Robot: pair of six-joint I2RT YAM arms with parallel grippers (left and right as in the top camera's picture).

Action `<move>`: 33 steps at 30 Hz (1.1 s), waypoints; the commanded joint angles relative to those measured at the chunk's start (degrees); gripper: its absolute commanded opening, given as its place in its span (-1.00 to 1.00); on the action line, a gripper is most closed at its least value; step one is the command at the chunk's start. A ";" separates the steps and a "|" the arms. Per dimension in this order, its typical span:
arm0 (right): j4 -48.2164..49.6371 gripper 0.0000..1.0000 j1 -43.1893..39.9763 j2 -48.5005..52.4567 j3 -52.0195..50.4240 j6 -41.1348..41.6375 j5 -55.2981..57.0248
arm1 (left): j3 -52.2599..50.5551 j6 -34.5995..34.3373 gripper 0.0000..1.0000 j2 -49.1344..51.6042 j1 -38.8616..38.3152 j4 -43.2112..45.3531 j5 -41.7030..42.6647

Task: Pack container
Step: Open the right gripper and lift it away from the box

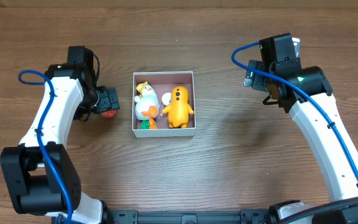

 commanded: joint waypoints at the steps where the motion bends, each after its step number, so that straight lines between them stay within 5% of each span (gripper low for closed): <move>1: 0.26 1.00 -0.22 -0.83 0.48 0.28 0.22 | 1.07 5.11 1.00 -0.98 0.26 4.02 -8.98; 12: 0.26 1.00 -0.22 -0.83 0.48 0.28 0.22 | 1.07 5.05 1.00 -0.98 0.24 6.97 -10.05; 24: 0.26 1.00 -0.22 -0.83 0.48 0.28 0.22 | 1.07 2.47 1.00 -0.98 0.24 6.43 9.22; 33: 0.26 1.00 -0.22 -0.83 0.48 0.28 0.22 | 0.76 2.73 1.00 -0.92 0.20 5.57 13.07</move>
